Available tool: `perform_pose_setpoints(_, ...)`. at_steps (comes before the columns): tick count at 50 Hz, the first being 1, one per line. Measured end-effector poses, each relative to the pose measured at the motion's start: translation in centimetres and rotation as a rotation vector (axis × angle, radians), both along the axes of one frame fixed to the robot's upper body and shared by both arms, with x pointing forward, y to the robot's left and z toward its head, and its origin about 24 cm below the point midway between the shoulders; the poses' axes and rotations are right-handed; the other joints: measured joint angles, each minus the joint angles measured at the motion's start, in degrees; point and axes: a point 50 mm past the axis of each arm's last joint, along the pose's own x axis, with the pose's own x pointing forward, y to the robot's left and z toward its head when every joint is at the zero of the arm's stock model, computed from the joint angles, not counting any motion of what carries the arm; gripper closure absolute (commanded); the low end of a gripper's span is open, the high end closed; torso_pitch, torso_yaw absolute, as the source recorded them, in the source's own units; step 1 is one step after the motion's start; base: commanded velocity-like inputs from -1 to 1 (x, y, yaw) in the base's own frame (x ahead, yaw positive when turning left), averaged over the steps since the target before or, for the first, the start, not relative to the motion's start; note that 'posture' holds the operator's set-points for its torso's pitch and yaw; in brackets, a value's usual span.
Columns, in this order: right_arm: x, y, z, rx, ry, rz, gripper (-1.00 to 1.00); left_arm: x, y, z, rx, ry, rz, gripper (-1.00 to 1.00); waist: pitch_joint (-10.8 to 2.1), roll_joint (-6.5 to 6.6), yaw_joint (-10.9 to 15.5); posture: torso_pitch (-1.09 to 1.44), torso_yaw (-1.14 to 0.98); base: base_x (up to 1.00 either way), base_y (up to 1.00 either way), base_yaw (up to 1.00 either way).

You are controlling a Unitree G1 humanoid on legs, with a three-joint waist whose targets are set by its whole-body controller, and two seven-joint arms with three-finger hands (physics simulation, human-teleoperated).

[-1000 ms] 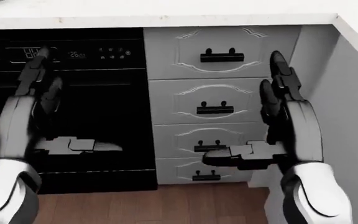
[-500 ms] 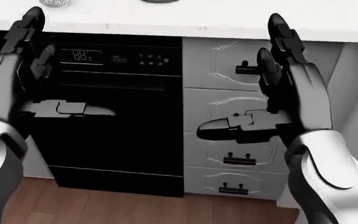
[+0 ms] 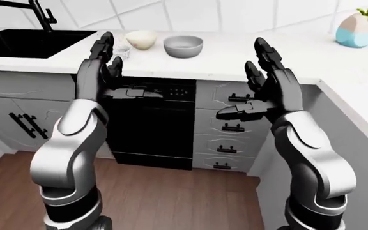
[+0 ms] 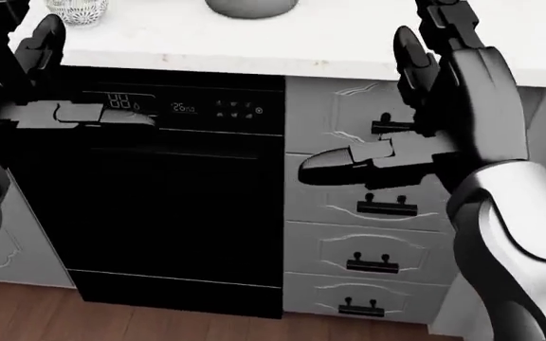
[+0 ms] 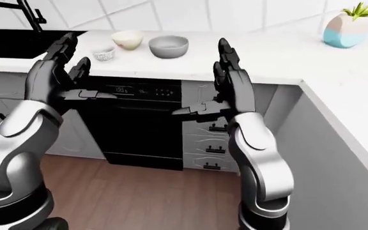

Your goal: Stack the bowls from largest to smallest.

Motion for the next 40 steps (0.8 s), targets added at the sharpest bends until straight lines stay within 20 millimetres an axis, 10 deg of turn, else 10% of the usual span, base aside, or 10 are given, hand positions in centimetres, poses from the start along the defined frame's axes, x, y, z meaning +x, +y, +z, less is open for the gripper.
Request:
perform_pose_setpoints(7, -0.1, -0.1, 0.6, 0.005, -0.032, -0.006, -1.00, -0.3, -0.3, 1.0, 0.003, -0.039, -0.014, -1.00, -0.40, -5.31, 0.8, 0.00, 0.00, 0.32, 0.00, 0.00)
perform_pose_setpoints(13, 0.1, -1.0, -0.1, 0.011, 0.010, -0.054, -1.00, -0.2, -1.4, 0.3, 0.008, 0.014, -0.061, -1.00, 0.54, -4.59, -0.9, 0.00, 0.00, 0.32, 0.00, 0.00)
perform_pose_setpoints(21, -0.8, -0.4, 1.6, 0.016, -0.072, -0.016, -1.00, -1.2, -0.9, 2.6, 0.004, -0.075, -0.041, -1.00, -0.99, 1.29, -0.7, 0.00, 0.00, 0.14, 0.03, 0.05)
perform_pose_setpoints(26, -0.5, 0.1, 0.6, 0.009, -0.008, 0.017, -1.00, -0.7, -0.5, 1.3, 0.000, 0.005, -0.020, -1.00, -0.62, 0.98, 1.0, 0.00, 0.00, 0.00, 0.00, 0.62)
perform_pose_setpoints(34, -0.7, 0.6, 1.7, 0.005, -0.070, 0.042, -1.00, -1.0, -0.1, 2.0, -0.004, -0.049, 0.002, -1.00, -0.09, -6.17, 0.0, 0.00, 0.00, 0.02, 0.11, 0.48)
perform_pose_setpoints(40, -0.6, -0.5, 1.3, 0.004, -0.039, -0.021, -1.00, -0.6, -1.0, 1.0, -0.002, 0.013, -0.054, -1.00, 1.33, -3.50, -1.7, 0.00, 0.00, 0.46, 0.09, 0.00)
